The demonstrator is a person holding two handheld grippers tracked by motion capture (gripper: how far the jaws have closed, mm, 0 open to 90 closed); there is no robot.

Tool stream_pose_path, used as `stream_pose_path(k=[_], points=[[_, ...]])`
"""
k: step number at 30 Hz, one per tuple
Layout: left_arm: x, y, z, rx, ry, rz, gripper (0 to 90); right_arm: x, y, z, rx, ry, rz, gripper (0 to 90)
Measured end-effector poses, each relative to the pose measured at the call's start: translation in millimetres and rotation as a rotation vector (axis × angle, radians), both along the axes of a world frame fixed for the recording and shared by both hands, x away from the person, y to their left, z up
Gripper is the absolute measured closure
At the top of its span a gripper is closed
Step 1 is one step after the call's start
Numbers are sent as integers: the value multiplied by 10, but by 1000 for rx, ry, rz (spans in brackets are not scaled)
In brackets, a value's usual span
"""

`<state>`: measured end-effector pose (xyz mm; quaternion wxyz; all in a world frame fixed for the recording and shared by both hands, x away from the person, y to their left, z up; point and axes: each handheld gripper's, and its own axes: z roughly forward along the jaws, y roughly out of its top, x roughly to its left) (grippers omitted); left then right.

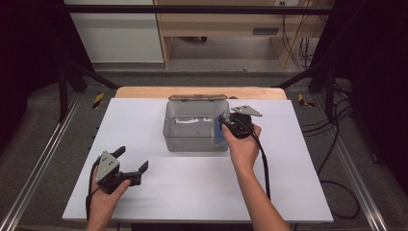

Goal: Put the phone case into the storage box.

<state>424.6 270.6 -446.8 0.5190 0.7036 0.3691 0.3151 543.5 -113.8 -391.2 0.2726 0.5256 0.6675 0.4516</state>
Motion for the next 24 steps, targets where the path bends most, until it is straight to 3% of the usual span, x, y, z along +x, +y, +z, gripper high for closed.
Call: stream_pose_path(k=[8,11,19,24], points=[[-1,-1,0,-1,-1,0,23,-18,-40,35,4,-40,0,395],[0,1,-1,1,-4,-2,22,-23,-51,35,-28,-59,-5,354],[0,7,0,-3,-3,1,22,-47,-105,70,-19,-87,12,170],[-2,11,2,-3,-3,3,22,-82,-174,95,-11,-109,26,108]])
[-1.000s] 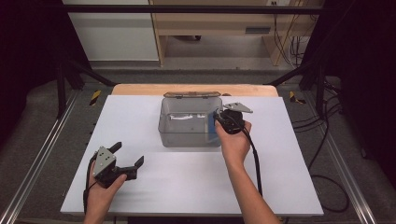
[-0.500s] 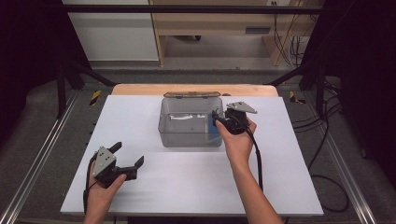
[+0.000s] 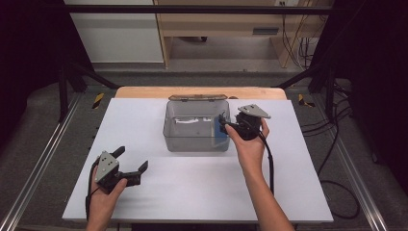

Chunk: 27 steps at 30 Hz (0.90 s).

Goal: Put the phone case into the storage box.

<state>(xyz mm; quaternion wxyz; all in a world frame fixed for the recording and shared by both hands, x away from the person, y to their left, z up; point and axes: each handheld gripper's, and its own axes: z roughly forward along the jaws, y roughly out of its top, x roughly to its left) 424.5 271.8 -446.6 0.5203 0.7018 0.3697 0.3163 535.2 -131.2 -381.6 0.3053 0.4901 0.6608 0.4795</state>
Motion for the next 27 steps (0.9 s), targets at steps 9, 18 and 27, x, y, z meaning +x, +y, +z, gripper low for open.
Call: stream_pose_path(k=[9,18,27], points=[[2,41,5,-9,-3,8,22,-99,-184,20,3,-39,27,81],[-5,71,14,-14,-7,12,22,-249,-396,-5,21,-66,60,67],[-43,130,49,-39,-16,25,22,-469,-618,-89,-7,-134,44,65]])
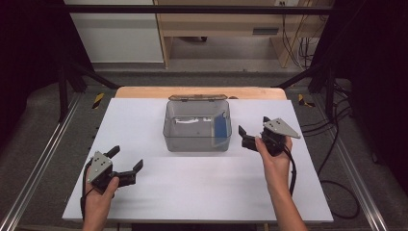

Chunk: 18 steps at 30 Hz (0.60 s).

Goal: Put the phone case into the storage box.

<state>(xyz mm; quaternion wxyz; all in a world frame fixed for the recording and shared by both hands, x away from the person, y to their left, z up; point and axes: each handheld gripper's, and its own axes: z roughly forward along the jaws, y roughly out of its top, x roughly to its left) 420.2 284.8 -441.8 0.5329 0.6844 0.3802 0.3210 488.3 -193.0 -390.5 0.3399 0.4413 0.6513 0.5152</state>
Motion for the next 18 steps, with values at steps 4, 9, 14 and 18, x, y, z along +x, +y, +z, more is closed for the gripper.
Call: stream_pose_path(k=[4,9,14,18], points=[[-26,27,22,-9,-6,1,22,-89,-101,-41,-6,-20,2,59],[-57,80,36,-16,-6,8,23,-209,-219,-93,-22,-50,7,54],[-96,168,37,-28,-3,25,23,-321,-341,-160,-30,-70,17,46],[-132,224,35,-34,-3,36,23,-395,-421,-228,-27,-69,18,44]])
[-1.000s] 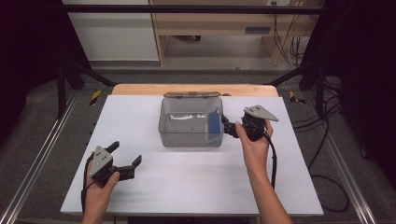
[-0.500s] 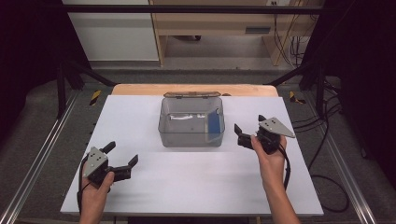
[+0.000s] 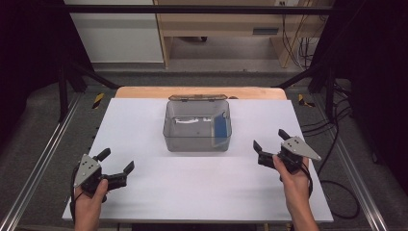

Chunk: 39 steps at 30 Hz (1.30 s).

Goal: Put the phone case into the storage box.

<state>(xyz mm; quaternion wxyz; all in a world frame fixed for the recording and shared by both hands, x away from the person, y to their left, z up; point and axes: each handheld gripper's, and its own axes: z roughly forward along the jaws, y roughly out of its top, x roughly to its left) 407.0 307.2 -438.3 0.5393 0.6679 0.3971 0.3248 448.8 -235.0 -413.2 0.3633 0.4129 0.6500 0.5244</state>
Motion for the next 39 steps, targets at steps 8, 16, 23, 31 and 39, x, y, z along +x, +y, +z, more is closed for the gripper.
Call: stream_pose_path(k=[8,16,23,31,39], points=[[-50,80,-4,-9,-2,13,23,-125,-147,-134,1,4,7,42],[-59,63,-7,-3,0,5,23,-212,-240,-229,5,12,26,44],[-87,34,-11,-21,-2,-6,23,-256,-257,-333,10,19,57,42],[-115,39,-9,-46,-12,-20,22,-255,-143,-434,-17,26,128,40],[-89,47,-15,-60,-12,-39,22,-261,-64,-453,-10,-14,157,43]])
